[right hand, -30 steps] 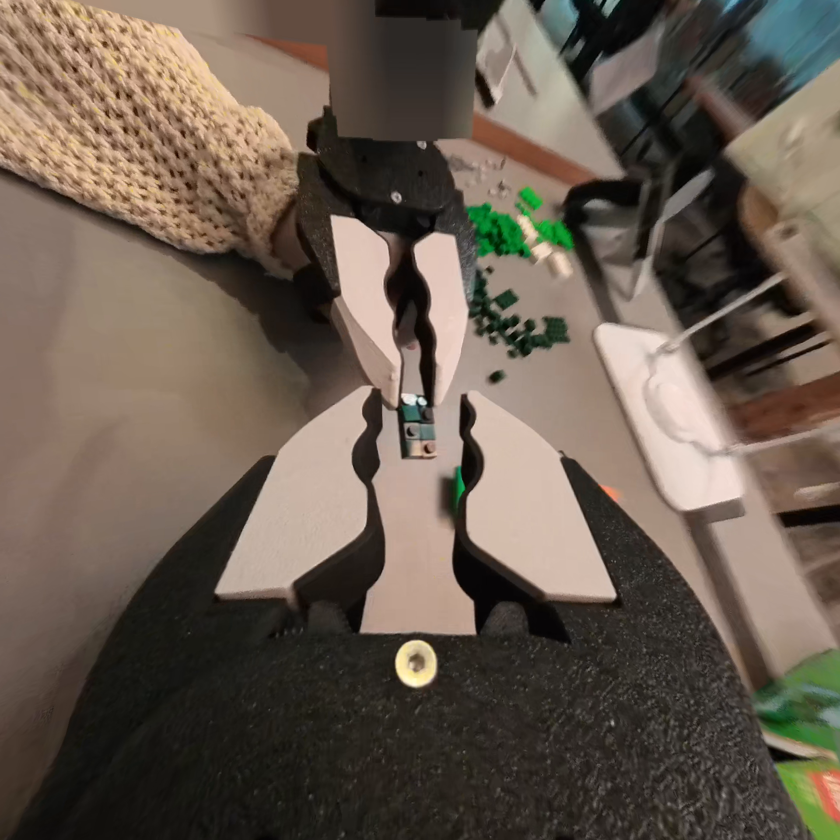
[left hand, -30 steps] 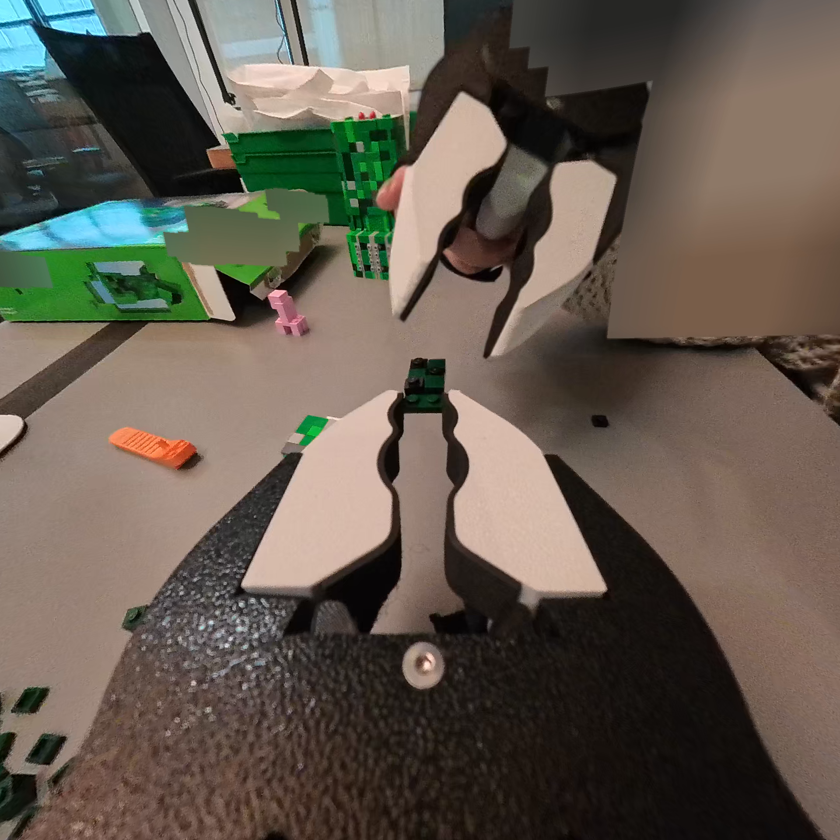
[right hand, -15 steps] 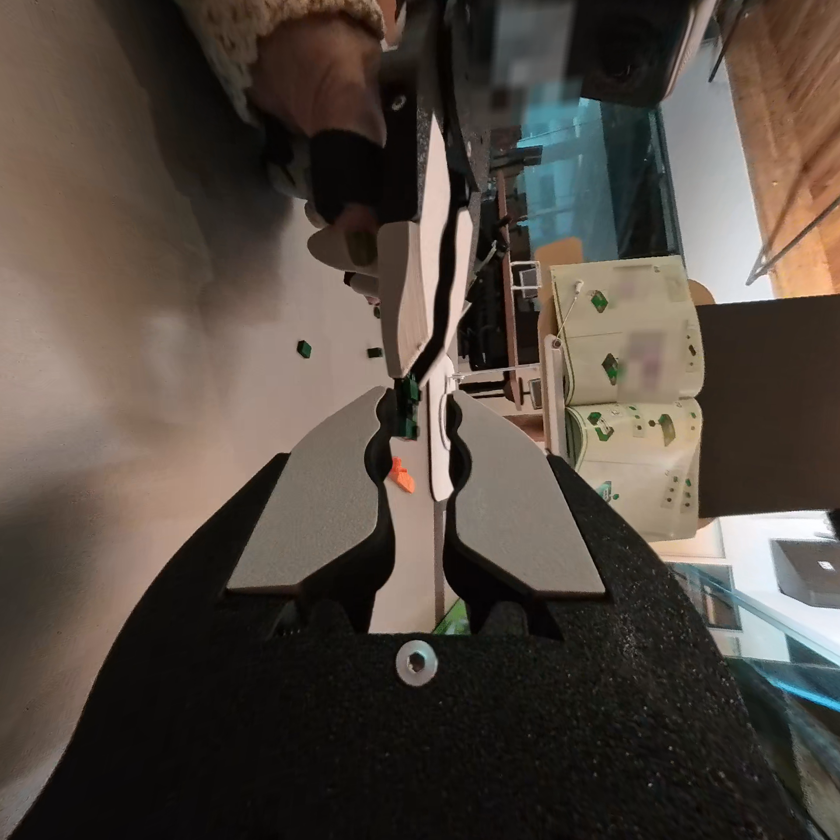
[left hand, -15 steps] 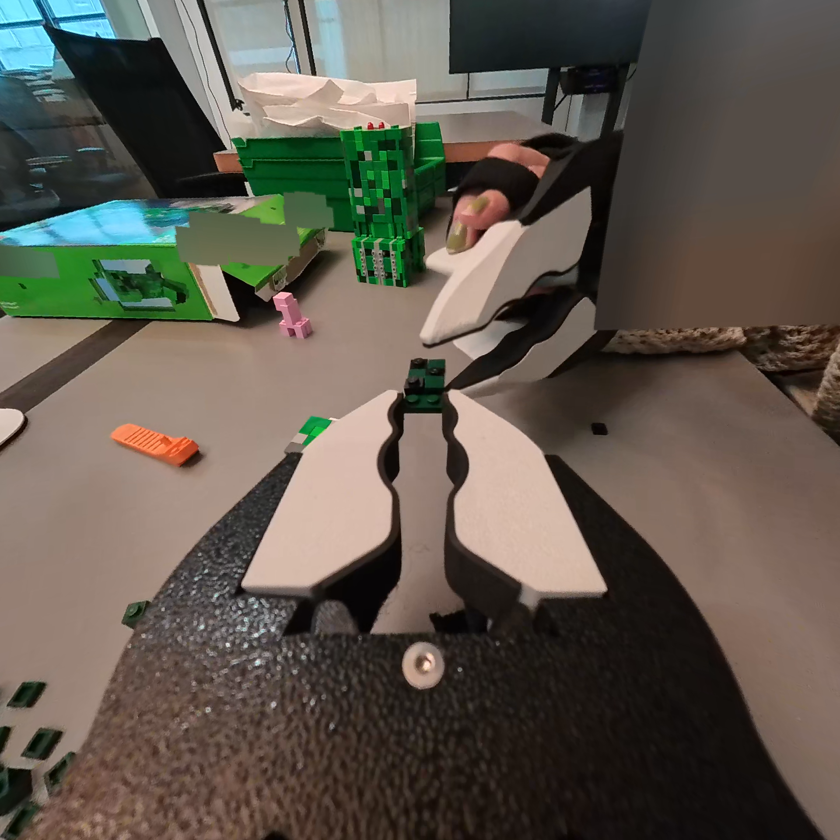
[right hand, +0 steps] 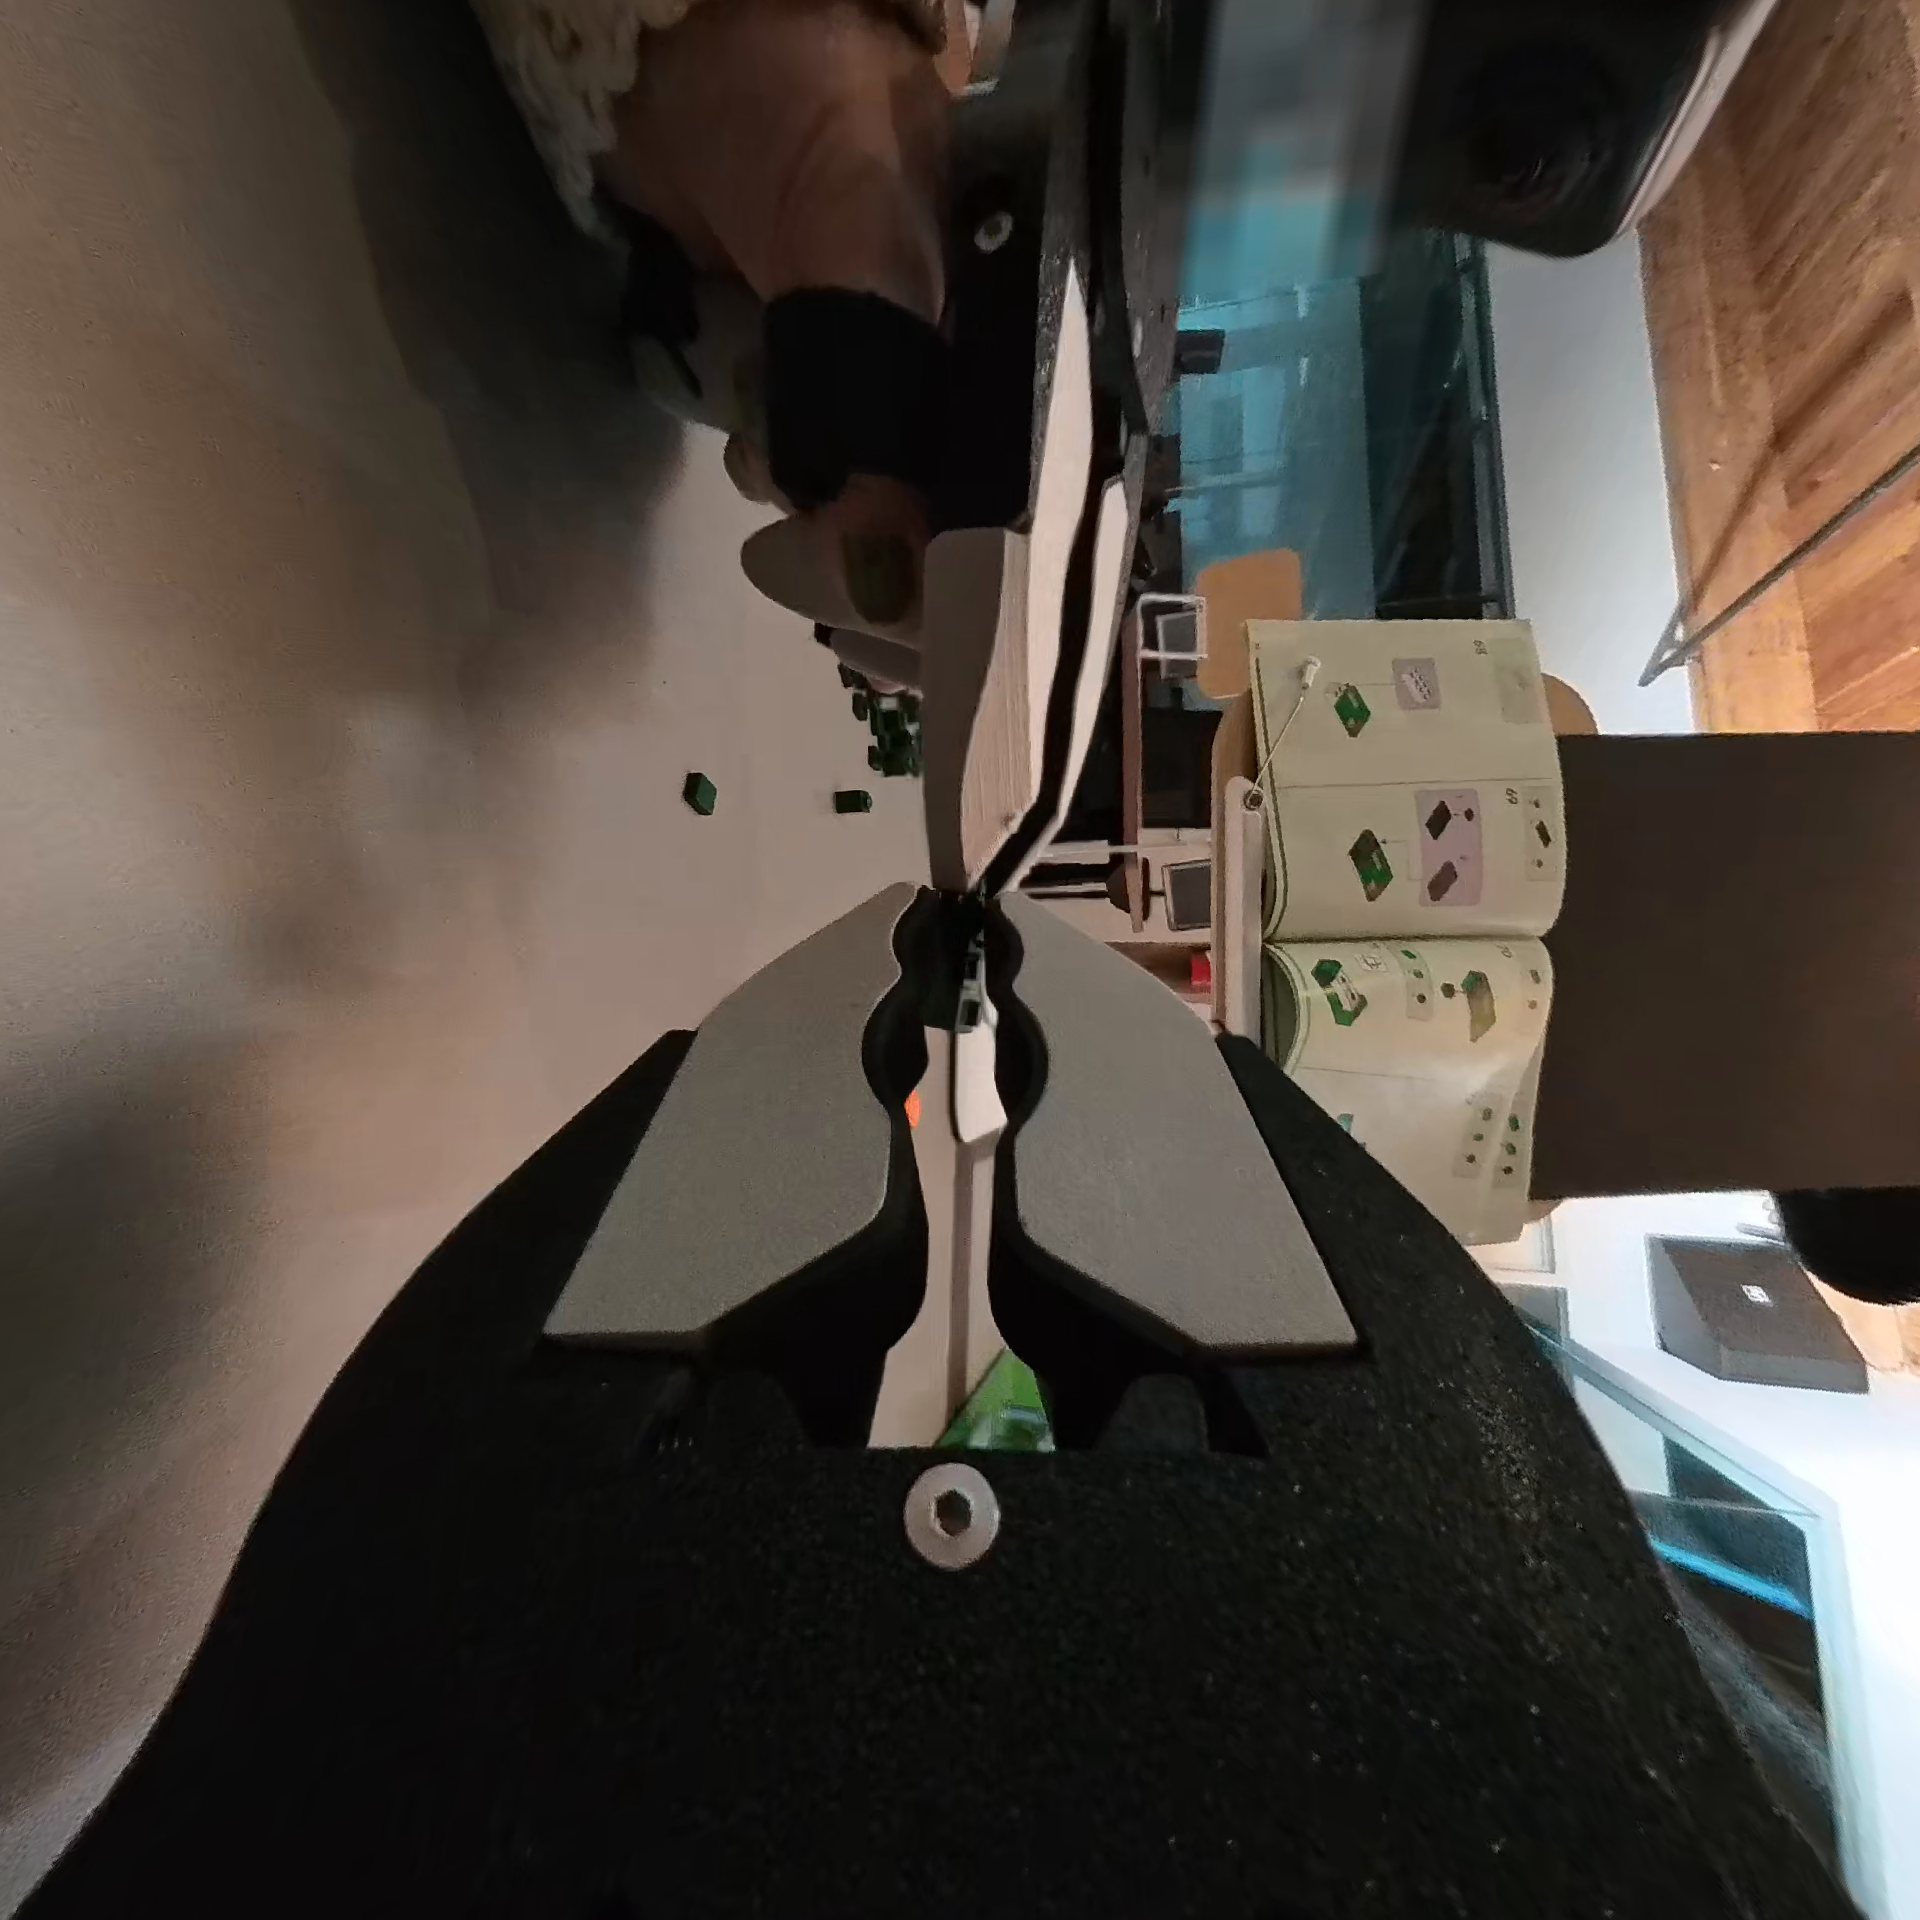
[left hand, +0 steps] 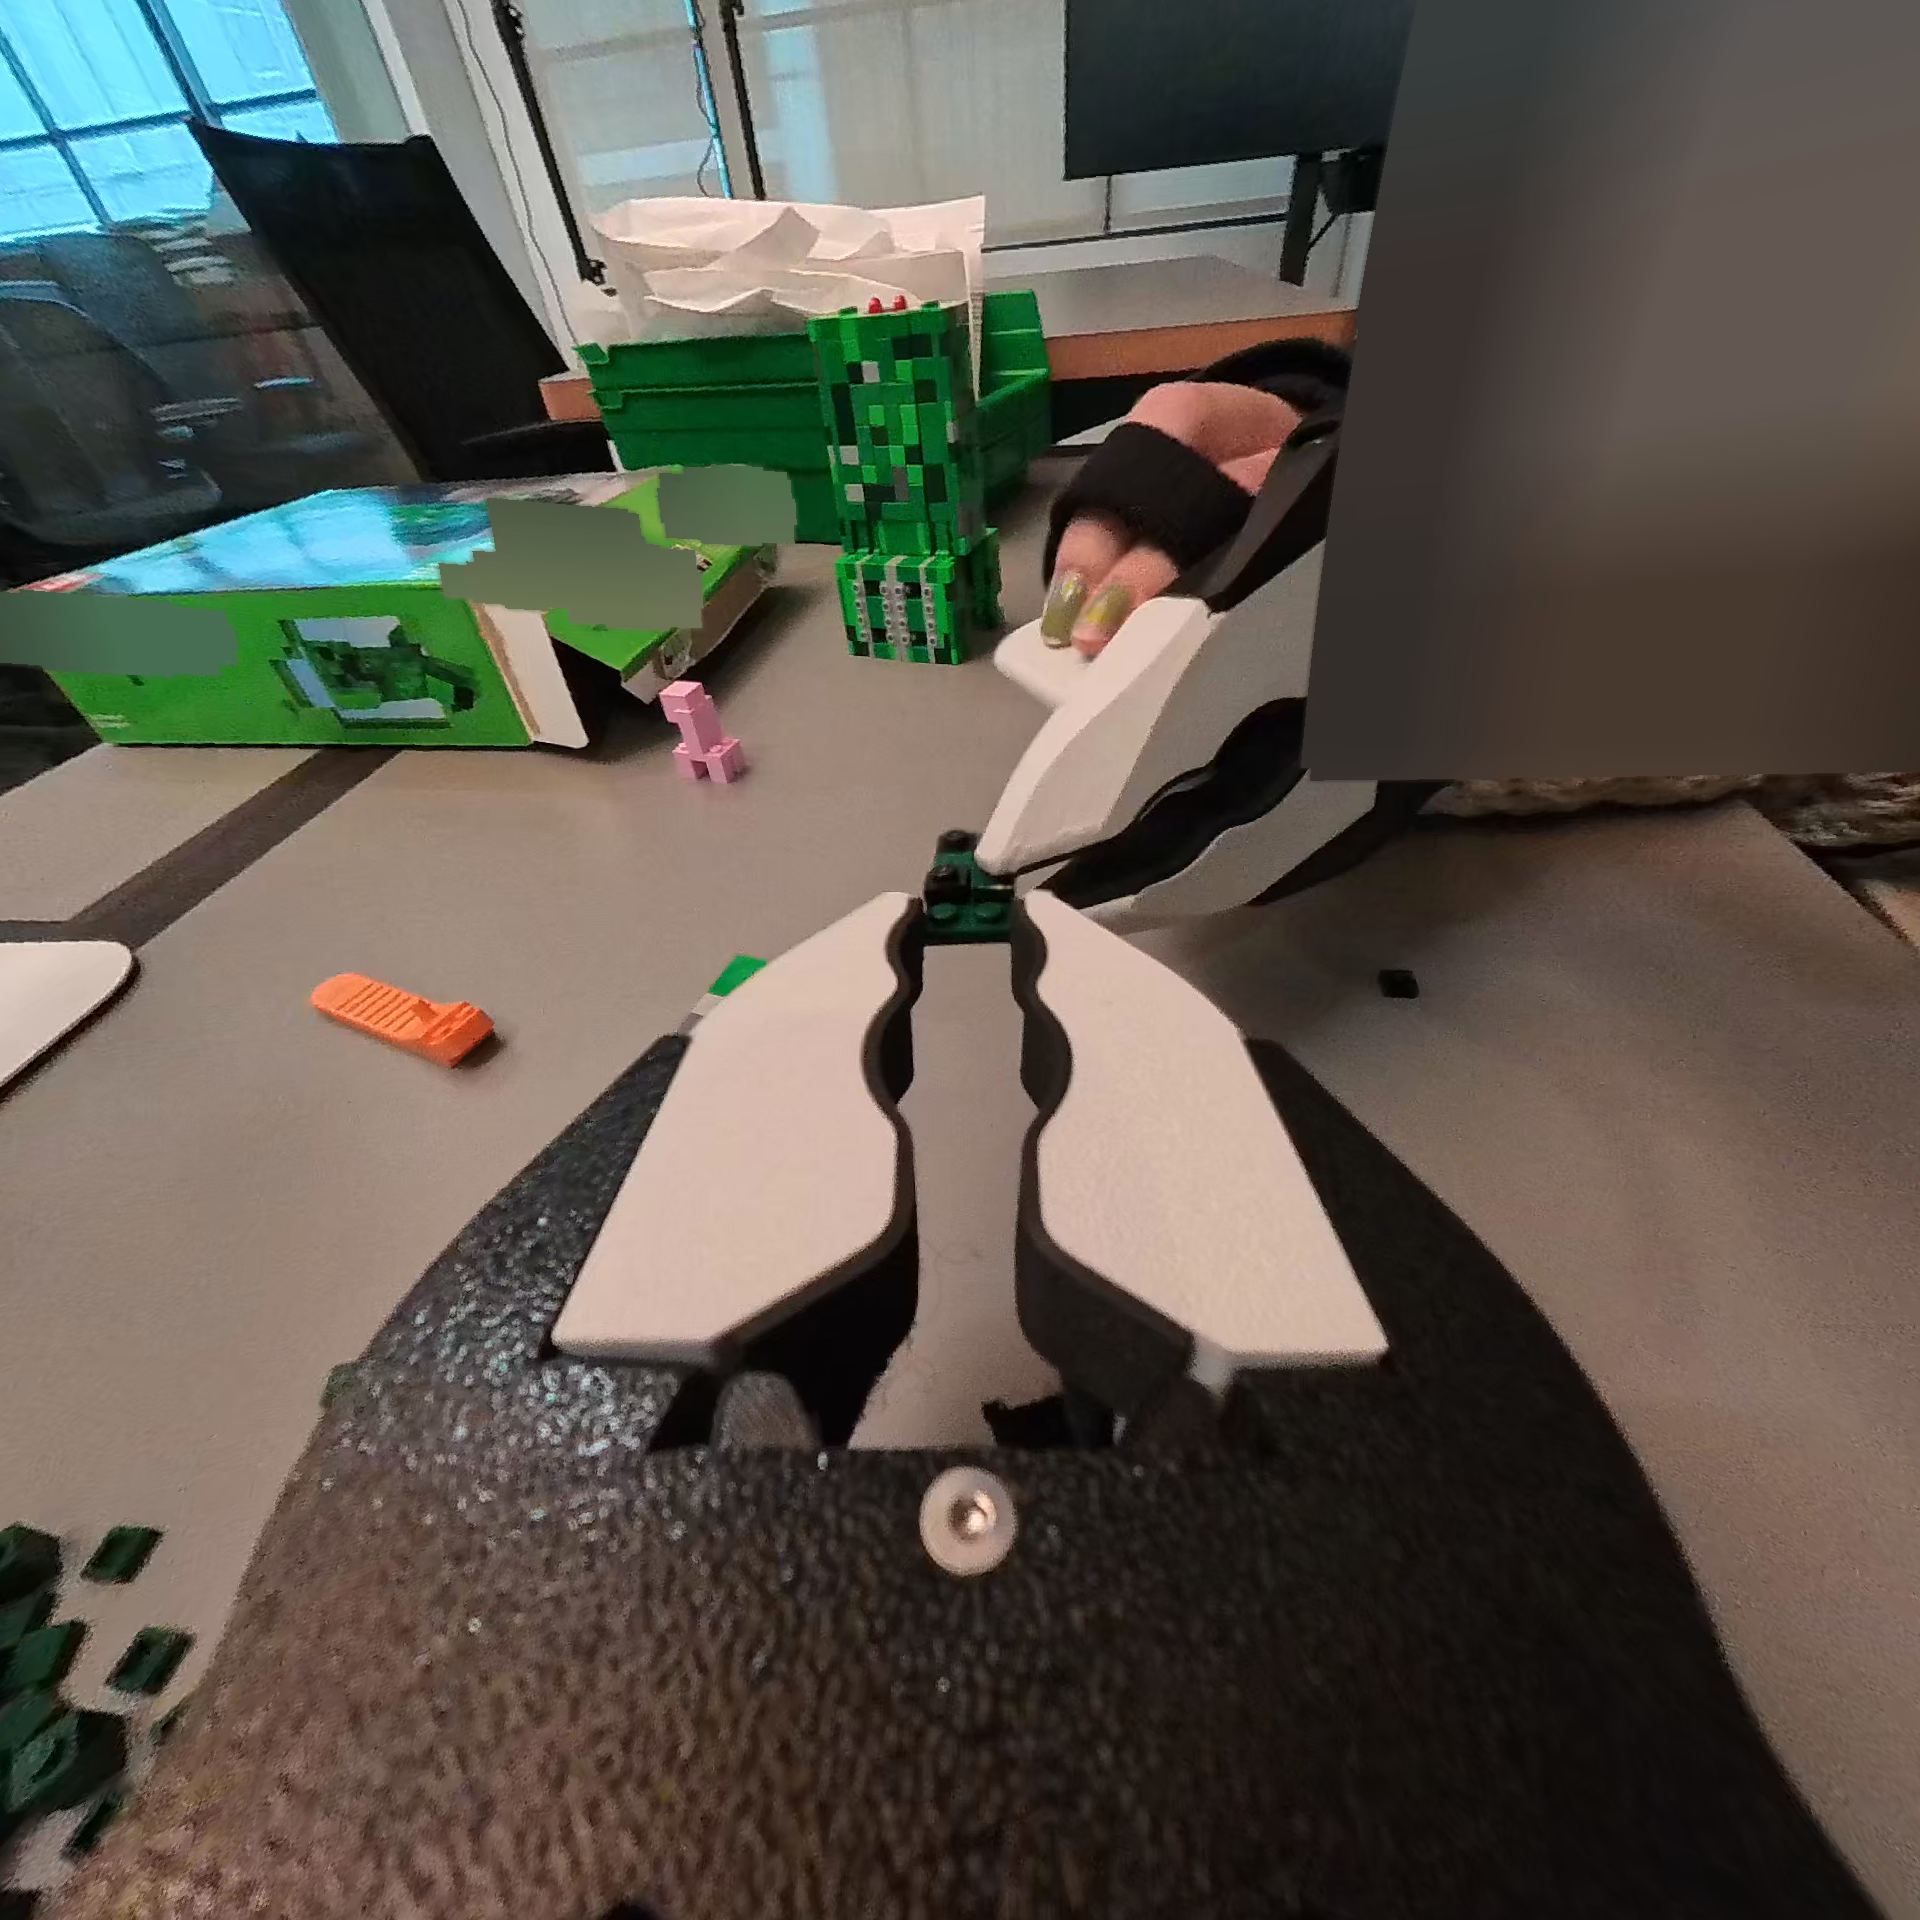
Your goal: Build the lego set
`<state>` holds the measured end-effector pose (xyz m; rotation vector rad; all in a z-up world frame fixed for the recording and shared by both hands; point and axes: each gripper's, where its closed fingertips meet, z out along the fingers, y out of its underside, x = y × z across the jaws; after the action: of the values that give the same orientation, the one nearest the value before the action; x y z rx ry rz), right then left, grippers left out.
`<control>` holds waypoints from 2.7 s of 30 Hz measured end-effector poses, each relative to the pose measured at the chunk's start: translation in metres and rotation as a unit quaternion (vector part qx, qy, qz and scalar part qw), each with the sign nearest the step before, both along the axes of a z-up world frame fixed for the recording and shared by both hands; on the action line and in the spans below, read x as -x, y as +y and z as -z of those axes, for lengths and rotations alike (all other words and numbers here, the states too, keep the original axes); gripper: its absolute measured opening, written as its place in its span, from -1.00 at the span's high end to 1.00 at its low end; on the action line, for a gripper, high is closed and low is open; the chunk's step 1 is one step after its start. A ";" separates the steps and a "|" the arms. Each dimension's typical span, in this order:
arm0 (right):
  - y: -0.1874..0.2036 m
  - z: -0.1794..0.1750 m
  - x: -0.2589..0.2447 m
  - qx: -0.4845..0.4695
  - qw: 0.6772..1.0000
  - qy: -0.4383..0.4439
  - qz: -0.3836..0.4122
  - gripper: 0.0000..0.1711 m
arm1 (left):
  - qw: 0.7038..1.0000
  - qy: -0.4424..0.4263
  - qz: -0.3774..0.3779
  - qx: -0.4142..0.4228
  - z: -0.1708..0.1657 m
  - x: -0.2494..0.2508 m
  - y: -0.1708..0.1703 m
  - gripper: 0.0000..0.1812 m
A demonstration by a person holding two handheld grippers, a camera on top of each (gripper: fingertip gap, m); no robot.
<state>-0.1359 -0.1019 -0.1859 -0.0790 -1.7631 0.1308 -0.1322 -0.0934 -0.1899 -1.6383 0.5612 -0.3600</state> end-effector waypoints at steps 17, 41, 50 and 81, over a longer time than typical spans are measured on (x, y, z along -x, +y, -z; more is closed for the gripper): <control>0.000 -0.001 -0.002 0.071 0.997 -0.010 -0.014 0.97 | 0.999 -0.012 -0.005 -0.036 -0.009 -0.002 -0.003 0.85; 0.024 0.061 -0.007 0.084 0.985 -0.151 -0.011 0.96 | 0.983 0.142 -0.095 -0.071 0.007 0.028 0.004 0.93; 0.023 0.076 -0.012 0.055 0.979 -0.197 -0.019 0.95 | 0.983 0.141 -0.093 -0.069 0.007 0.028 0.004 0.96; 0.010 0.077 -0.028 0.348 0.841 -0.415 0.005 0.71 | 0.983 0.149 -0.085 -0.059 0.010 0.026 0.005 1.00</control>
<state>-0.1082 -0.0915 -0.2631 -0.7741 -2.4884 0.8343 -0.1583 -0.0887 -0.2003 -1.6206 0.6474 0.0469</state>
